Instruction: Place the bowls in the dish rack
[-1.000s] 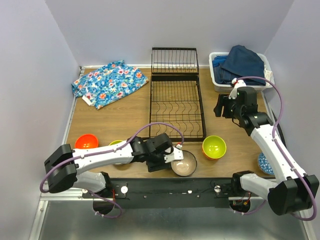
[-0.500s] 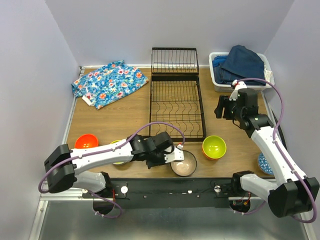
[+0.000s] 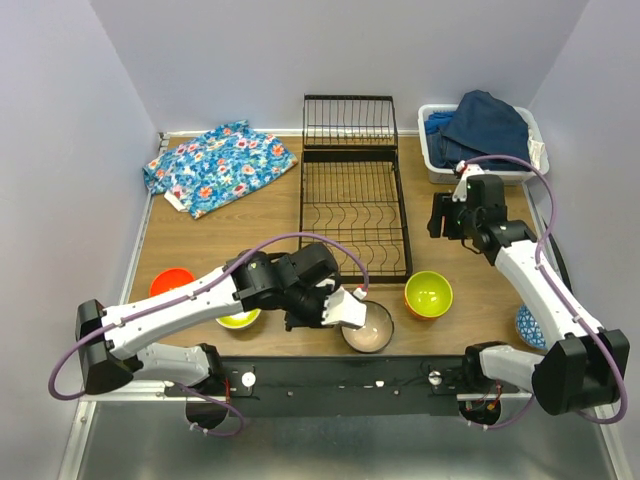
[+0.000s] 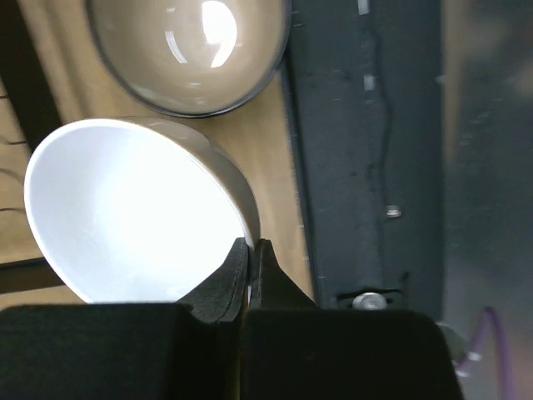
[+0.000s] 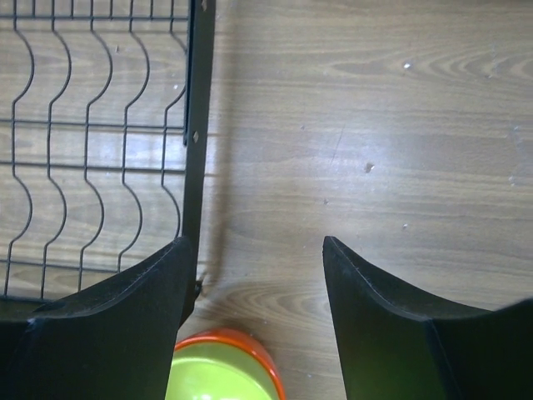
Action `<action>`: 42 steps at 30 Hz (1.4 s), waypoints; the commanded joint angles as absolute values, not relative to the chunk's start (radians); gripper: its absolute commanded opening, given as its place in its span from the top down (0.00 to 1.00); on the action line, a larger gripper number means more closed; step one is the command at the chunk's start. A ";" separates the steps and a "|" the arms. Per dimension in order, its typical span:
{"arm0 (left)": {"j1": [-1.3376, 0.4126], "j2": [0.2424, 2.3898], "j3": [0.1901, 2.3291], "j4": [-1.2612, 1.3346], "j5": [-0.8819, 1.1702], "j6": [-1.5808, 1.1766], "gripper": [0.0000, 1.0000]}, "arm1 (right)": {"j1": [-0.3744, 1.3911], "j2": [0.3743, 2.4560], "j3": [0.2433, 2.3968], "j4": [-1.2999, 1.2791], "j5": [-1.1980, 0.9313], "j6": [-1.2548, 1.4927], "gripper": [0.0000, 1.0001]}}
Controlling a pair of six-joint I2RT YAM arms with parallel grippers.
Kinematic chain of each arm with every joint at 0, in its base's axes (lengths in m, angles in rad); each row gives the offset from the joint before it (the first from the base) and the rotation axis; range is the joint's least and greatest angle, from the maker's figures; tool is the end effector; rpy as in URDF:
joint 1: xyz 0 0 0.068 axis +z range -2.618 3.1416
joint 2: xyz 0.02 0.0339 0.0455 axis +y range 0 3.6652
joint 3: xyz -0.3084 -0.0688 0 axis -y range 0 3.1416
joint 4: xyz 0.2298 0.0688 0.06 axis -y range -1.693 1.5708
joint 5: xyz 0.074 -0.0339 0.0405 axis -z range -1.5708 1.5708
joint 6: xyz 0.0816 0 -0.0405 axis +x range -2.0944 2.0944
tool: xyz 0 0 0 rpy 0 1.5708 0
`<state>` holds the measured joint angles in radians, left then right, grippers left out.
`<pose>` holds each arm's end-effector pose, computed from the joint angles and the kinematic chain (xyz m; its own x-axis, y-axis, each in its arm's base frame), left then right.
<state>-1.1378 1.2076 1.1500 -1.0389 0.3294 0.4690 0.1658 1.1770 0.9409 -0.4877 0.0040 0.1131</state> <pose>0.0651 -0.2038 0.3139 0.0833 0.8392 -0.5375 0.9902 -0.1305 -0.0503 0.2523 0.0419 0.2998 -0.6673 0.0028 -0.7448 -0.0873 0.9928 0.0819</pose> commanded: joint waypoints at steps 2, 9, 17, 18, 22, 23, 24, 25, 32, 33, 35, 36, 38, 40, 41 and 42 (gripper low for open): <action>-1.082 1.229 1.169 -0.833 0.135 0.676 1.00 | 0.144 1.195 1.023 -0.475 0.048 0.124 0.25; -0.890 1.454 1.421 -0.658 0.242 0.514 1.00 | 0.029 1.278 1.101 -0.520 0.032 0.233 0.14; -0.786 1.621 1.604 -0.520 0.414 0.257 1.00 | -0.072 1.325 1.100 -0.506 -0.052 0.285 0.16; -0.772 1.644 1.612 -0.477 0.461 0.176 1.00 | -0.074 1.330 1.100 -0.505 -0.055 0.287 0.16; -0.694 1.660 1.505 -0.208 0.632 -0.112 1.00 | -0.090 1.350 1.101 -0.508 -0.058 0.279 0.16; -0.678 1.654 1.455 -0.099 0.667 -0.186 1.00 | -0.092 1.354 1.101 -0.508 -0.058 0.275 0.16; -0.649 1.648 1.349 0.151 0.696 -0.286 1.00 | -0.095 1.362 1.104 -0.511 -0.058 0.272 0.16; -0.640 1.652 1.301 0.285 0.736 -0.449 1.00 | -0.100 1.367 1.104 -0.512 -0.057 0.268 0.16; -0.623 1.844 1.299 0.808 0.815 -0.862 1.00 | -0.107 1.391 1.098 -0.519 -0.055 0.255 0.17; -0.623 1.877 1.324 0.836 0.813 -0.874 1.00 | -0.107 1.391 1.097 -0.517 -0.054 0.252 0.17; -0.621 1.911 1.350 0.853 0.810 -0.896 1.00 | -0.109 1.397 1.092 -0.514 -0.054 0.247 0.17; -0.620 1.940 1.373 0.870 0.808 -0.919 1.00 | -0.109 1.400 1.092 -0.515 -0.052 0.244 0.17; -0.617 1.965 1.388 0.876 0.796 -0.928 1.00 | -0.110 1.407 1.091 -0.517 -0.051 0.239 0.17; -0.615 1.999 1.408 0.887 0.779 -0.956 1.00 | -0.112 1.414 1.091 -0.522 -0.049 0.235 0.17; -0.614 2.009 1.414 0.890 0.773 -0.971 1.00 | -0.112 1.422 1.094 -0.523 -0.046 0.235 0.17; -0.611 2.032 1.428 0.902 0.764 -0.983 1.00 | -0.112 1.424 1.097 -0.523 -0.048 0.232 0.17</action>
